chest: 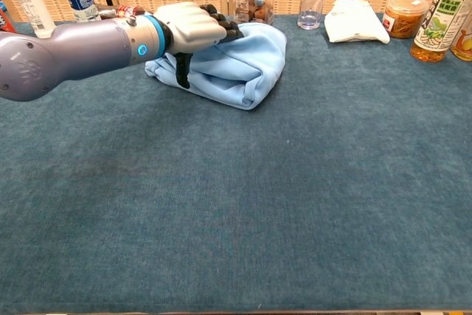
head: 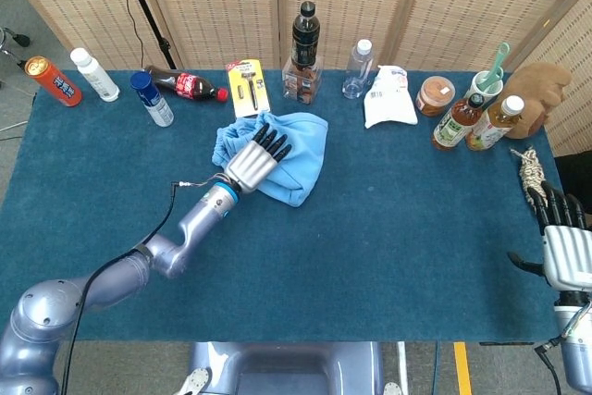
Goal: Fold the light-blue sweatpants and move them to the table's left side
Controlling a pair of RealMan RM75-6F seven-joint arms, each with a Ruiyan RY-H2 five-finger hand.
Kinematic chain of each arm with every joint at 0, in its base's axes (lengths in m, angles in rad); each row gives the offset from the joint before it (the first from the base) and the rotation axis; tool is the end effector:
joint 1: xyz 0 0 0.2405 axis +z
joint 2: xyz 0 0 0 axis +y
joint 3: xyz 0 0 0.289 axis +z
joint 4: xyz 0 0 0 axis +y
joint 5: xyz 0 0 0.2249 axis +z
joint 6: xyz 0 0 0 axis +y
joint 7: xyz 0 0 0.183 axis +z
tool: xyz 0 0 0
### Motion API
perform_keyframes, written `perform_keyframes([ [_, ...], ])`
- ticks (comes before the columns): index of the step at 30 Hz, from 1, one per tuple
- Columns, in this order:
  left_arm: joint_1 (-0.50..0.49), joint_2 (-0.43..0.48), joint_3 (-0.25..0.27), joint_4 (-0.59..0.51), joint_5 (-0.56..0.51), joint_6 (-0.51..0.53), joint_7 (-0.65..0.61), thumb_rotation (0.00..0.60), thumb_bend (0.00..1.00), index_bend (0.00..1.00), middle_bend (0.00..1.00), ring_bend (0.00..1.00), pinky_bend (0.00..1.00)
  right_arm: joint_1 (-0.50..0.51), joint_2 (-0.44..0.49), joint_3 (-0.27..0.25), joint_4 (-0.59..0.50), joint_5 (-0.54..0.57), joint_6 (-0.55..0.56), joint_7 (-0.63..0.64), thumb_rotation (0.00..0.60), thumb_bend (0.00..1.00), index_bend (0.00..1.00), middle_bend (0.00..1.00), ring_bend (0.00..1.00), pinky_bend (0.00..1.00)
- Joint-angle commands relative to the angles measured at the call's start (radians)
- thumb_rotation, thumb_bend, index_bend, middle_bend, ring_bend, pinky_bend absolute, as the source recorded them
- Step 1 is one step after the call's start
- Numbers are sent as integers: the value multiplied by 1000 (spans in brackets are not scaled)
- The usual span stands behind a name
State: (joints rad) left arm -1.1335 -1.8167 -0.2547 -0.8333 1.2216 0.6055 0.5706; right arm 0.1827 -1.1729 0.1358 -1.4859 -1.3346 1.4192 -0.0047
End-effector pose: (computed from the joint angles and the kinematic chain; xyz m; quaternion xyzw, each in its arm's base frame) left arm -0.0667 0.5173 -0.1121 -0.8572 -0.0939 -0.2387 0.4465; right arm -0.3664 -0.2791 0.1725 0.5603 -0.3724 0.3818 0.6337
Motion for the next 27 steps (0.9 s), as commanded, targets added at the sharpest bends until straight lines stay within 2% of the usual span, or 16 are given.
perform_keyframes([
  [1,-31,-48,23,76,24,-22,-61,600,0,0,0,0,0,-1,-2,2,1,-2,3,-11,600,0,0,0,0,0],
  [12,-62,-163,60,285,75,-24,-208,600,1,0,0,0,6,-8,-5,11,-5,-17,20,-16,600,0,0,0,0,0],
  [13,-62,-171,65,296,88,-12,-240,600,19,0,0,1,50,-8,-4,11,-6,-19,20,-13,600,0,0,0,0,0],
  [14,-63,-177,69,304,101,4,-265,600,71,6,8,32,145,-9,-3,11,-8,-20,20,-11,600,0,0,0,0,0],
  [15,-63,-182,76,315,115,19,-288,600,153,53,64,114,282,-10,-3,12,-8,-21,20,-9,600,0,0,0,0,0],
  [16,-63,-187,82,325,127,29,-311,600,217,110,124,187,376,-10,-2,11,-10,-22,19,-6,600,0,0,0,0,0],
  [18,-65,-195,99,349,151,36,-348,600,380,358,346,403,581,-11,0,12,-12,-25,18,-3,600,0,0,0,0,0],
  [21,-66,-207,111,375,170,54,-379,600,534,584,518,554,717,-12,2,12,-15,-29,18,-2,600,0,0,0,0,0],
  [24,-62,-212,117,387,183,80,-402,600,658,709,623,648,781,-13,4,12,-18,-31,18,2,600,0,0,0,0,0],
  [27,-52,-212,125,400,202,128,-427,600,692,783,683,705,815,-15,5,12,-20,-35,20,3,600,0,0,0,0,0],
])
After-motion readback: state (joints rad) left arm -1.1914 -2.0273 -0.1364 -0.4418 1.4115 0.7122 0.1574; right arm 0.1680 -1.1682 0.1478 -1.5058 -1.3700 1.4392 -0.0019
